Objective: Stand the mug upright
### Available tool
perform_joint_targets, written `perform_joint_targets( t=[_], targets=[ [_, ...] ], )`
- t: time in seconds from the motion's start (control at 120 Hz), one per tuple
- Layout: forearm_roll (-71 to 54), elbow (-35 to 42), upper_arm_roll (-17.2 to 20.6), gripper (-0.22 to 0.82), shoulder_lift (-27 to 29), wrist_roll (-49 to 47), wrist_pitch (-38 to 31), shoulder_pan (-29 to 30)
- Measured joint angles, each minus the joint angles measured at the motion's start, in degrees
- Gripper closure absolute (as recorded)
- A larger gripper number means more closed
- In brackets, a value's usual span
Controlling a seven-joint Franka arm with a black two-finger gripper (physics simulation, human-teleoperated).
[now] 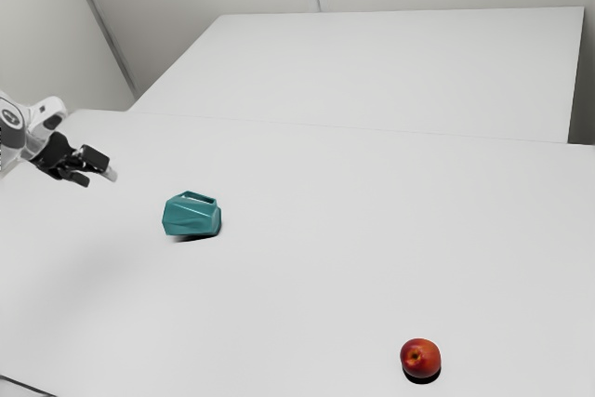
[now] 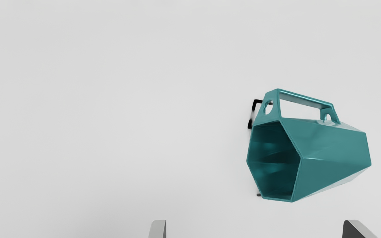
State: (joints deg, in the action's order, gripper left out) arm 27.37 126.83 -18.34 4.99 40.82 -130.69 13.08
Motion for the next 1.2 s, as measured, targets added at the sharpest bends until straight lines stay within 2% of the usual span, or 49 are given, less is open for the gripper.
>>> perform_joint_targets(
  t=[0.2,0.358,0.583,0.725,0.95,1.2],
  targets=[
    [25.5,2.2,0.0,0.02,-4.5,22.0,-9.1,-0.1],
    [38.6,5.9,0.2,0.02,-5.4,36.8,-10.2,-0.4],
    [44.6,6.1,0.5,0.02,-9.1,53.5,-7.0,-0.4],
    [46.2,6.7,2.0,0.02,-9.8,61.4,-6.2,-1.3],
    [49.4,10.5,3.1,0.03,-9.6,70.8,-6.0,-2.4],
    [52.1,10.6,3.1,0.04,-11.9,78.5,-6.8,-5.3]
  ],
)
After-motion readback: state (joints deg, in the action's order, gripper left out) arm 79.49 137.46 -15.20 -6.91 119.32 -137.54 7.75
